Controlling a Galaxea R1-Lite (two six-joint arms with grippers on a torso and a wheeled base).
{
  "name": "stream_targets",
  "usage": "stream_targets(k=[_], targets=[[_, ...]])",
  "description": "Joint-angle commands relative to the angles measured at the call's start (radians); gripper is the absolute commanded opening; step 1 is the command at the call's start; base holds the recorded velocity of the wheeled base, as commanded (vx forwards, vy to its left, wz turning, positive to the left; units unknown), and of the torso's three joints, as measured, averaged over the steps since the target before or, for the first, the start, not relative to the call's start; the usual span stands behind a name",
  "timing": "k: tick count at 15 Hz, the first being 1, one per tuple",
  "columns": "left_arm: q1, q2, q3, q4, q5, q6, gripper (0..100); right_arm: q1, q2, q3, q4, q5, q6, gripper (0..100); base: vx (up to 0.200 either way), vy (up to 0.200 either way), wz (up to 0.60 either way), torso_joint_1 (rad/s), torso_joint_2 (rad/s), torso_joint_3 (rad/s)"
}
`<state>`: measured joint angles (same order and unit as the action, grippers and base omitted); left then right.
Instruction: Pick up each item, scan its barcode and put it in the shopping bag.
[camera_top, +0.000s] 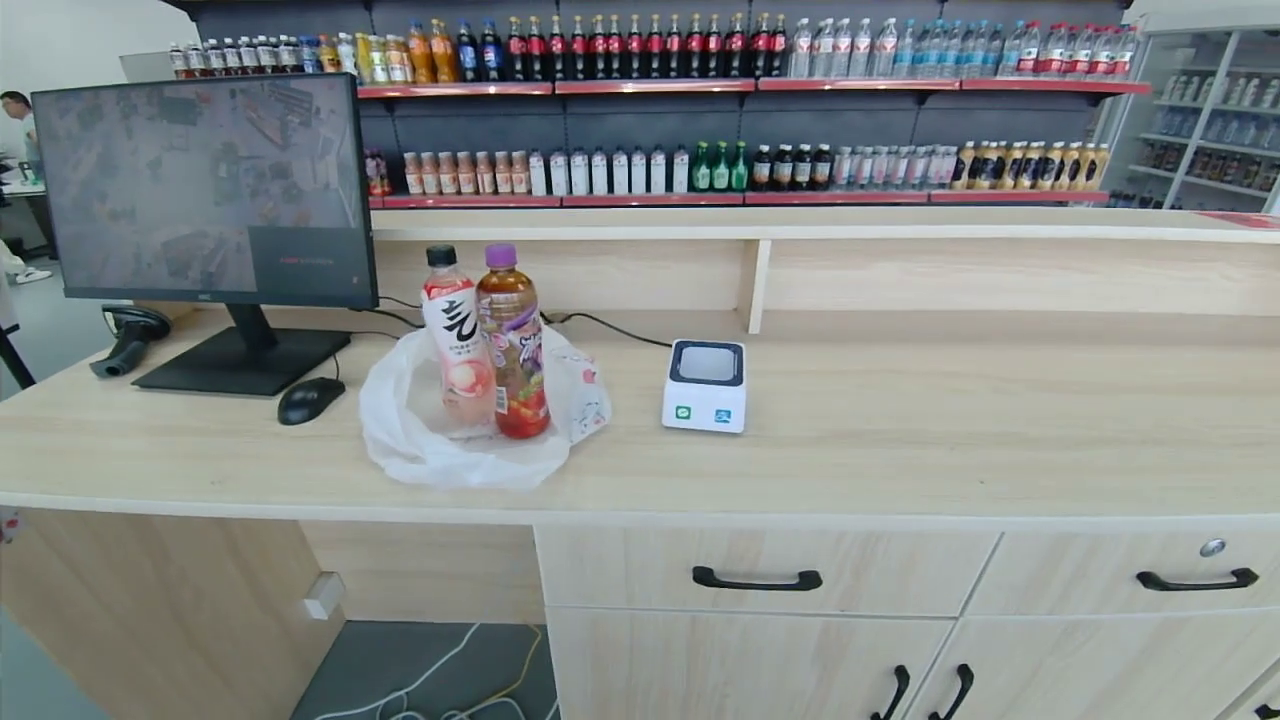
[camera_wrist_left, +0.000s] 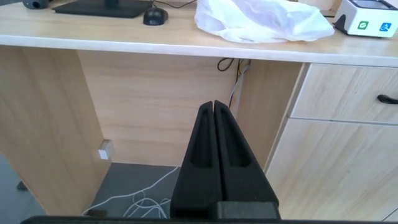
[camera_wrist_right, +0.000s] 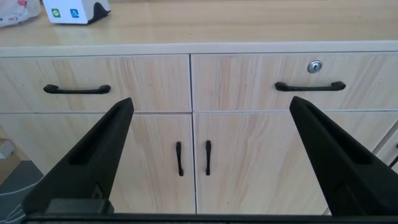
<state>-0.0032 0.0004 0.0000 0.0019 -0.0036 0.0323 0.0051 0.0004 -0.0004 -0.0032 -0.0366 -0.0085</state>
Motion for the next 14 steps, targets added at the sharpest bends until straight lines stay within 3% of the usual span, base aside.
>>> stream_targets(k=[1, 6, 14], targets=[[0.002, 0.000, 0.000, 0.000, 0.001, 0.000, 0, 0.001, 0.000, 0.000, 0.002, 0.000, -0.001, 100, -0.200, 0.000, 0.00, -0.007, 0.01, 0.007], [0.003, 0.000, 0.000, -0.002, -0.001, -0.002, 0, 0.001, 0.000, 0.000, 0.002, 0.000, 0.004, 100, -0.200, 0.000, 0.00, -0.001, 0.00, -0.001], [0.003, 0.000, 0.000, -0.002, 0.001, -0.005, 0, 0.001, 0.000, 0.000, 0.002, 0.000, 0.009, 100, 0.000, 0.000, 0.00, 0.000, 0.00, 0.000]])
